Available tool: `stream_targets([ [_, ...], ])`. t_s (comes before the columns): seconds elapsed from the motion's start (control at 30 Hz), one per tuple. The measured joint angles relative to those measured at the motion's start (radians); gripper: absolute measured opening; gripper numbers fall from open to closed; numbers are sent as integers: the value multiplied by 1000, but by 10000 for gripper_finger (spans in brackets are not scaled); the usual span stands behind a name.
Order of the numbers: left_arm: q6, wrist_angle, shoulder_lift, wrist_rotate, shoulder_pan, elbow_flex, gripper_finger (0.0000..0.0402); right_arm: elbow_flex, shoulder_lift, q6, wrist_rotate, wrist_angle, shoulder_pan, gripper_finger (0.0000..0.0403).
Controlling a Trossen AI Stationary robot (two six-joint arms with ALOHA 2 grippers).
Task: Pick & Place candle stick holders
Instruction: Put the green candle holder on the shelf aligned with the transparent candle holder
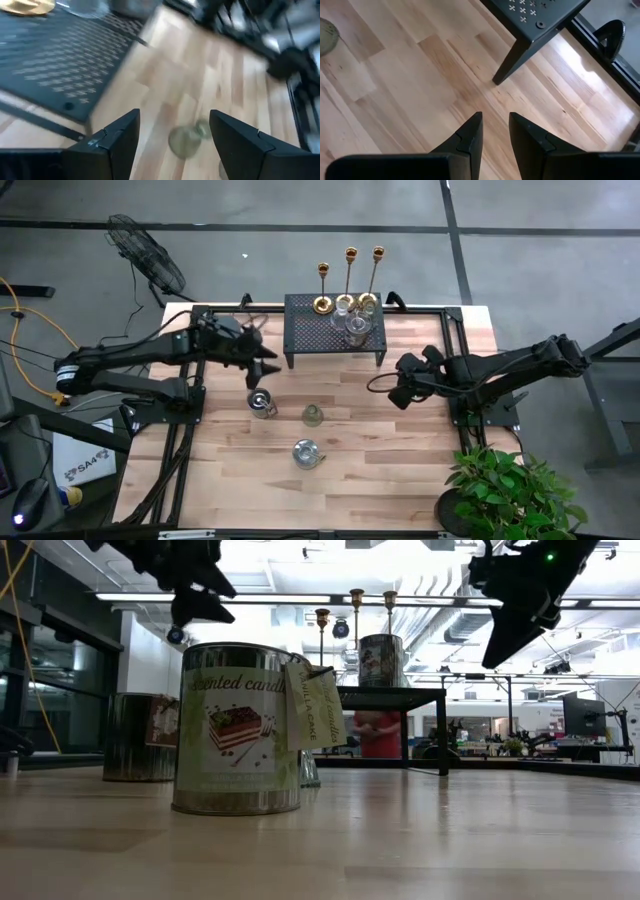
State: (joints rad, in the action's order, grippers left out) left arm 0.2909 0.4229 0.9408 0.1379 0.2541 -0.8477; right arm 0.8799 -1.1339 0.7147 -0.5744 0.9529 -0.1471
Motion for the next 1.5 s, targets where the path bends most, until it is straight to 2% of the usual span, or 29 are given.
stream_targets([
  [0.07, -97, -16, 34, 45, -25, 15, 234, 0, 0, 0, 0, -4, 0, 87],
  [0.2, -274, -24, 124, 31, -77, 30, 234, 0, 0, -1, 0, -5, 0, 87],
  [0.4, -388, -38, 263, 29, -116, 30, 234, 0, -1, -1, 0, -9, 0, 87],
  [0.63, -449, -48, 395, 43, -125, 30, 234, 0, -1, -3, 0, -15, 0, 87],
  [1.07, -506, -262, 579, 173, -126, 30, 234, 1, -1, -4, 0, -24, 0, 87],
  [1.2, -506, -311, 620, 182, -126, 30, 234, 1, -1, -5, 0, -26, 1, 87],
  [1.37, -507, -376, 655, 240, -132, 30, 234, 1, -1, -8, 0, -28, 1, 87],
  [1.5, -553, -410, 667, 250, -158, 30, 234, 1, -1, -8, 0, -30, 1, 87],
])
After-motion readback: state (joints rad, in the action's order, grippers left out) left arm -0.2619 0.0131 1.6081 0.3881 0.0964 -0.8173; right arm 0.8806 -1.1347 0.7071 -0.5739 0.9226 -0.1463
